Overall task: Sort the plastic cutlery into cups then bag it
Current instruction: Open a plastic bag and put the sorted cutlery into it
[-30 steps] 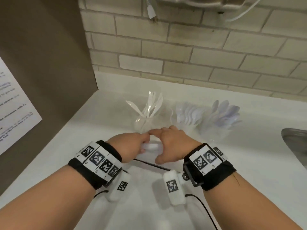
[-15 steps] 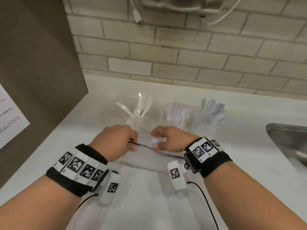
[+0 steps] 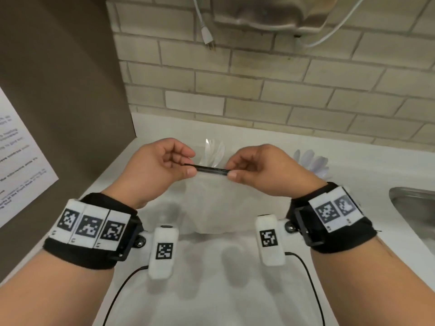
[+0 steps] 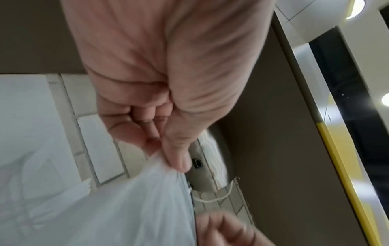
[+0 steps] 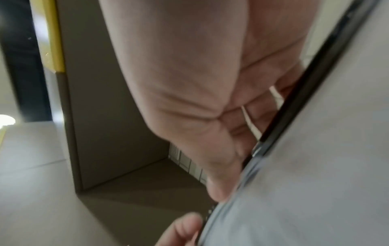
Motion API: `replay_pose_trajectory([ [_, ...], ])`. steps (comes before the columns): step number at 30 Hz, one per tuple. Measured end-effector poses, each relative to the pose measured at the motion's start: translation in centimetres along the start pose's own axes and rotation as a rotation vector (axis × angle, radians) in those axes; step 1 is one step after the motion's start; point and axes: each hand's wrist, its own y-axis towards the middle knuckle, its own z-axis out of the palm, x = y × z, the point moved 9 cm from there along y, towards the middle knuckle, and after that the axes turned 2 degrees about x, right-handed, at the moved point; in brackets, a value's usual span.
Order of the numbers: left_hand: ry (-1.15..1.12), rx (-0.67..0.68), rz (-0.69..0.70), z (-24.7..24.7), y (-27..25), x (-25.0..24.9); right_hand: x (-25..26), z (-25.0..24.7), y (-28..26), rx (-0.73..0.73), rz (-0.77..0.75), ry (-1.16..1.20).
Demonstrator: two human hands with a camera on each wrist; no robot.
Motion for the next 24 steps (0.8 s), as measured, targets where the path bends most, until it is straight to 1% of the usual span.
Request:
replay_pose_trajectory([
  [2,-0.038,-0.052,0.026,0.3,0.2,-0.7,1.5,0.4,0.7,-0.031,-0.045,0.019],
  [5,0.046,-0.174,0.097,-0.7,0.4,-1.8,2.1,0.6,1.3,-0.032,-0.039,-0.076],
  [7,0.100,-0.308,0.116,-2.9,0.3,-1.8,0.9,-0.6,0.9,-0.066,0.004,-0.173],
  [9,0.115,-0.446,0.093,-5.5,0.0,-1.2,-1.0,-2.2,0.1,-0.105,0.072,-0.226],
  [11,0.166,-0.544,0.058,-7.3,-0.5,-0.9,-2.8,-3.5,-0.7,-0.152,0.128,-0.193],
  [12,0.235,-0.564,0.040,-7.4,-0.7,-1.1,-3.2,-3.8,-0.9,-0.174,0.140,-0.175],
  [14,0.484,-0.522,0.038,-5.7,-0.9,-2.6,-3.2,-3.8,-1.0,-0.202,0.128,-0.141],
  [15,0.615,-0.457,0.098,-3.8,-0.9,-3.9,-2.8,-3.6,-0.9,-0.206,0.105,-0.114],
  [16,0.710,-0.374,0.191,-1.4,-1.0,-5.3,-2.3,-3.4,-0.8,-0.204,0.075,-0.082],
  [17,0.765,-0.274,0.279,1.1,-0.9,-6.4,-1.9,-3.2,-0.8,-0.199,0.047,-0.048],
  [18,0.796,-0.175,0.337,3.5,-0.8,-7.1,-1.5,-3.1,-0.8,-0.195,0.022,-0.006],
  [19,0.820,-0.095,0.358,5.4,-0.6,-7.3,-1.2,-3.1,-0.8,-0.199,0.004,0.044],
  [20,0.824,-0.054,0.357,6.6,-0.3,-7.3,-1.0,-3.3,-1.0,-0.217,-0.005,0.097],
  [21,0.799,-0.052,0.349,7.0,0.0,-7.5,-1.2,-3.7,-1.2,-0.250,0.001,0.145],
  [24,0.660,-0.198,0.357,5.6,0.8,-8.1,-3.0,-5.3,-2.1,-0.384,0.084,0.286],
])
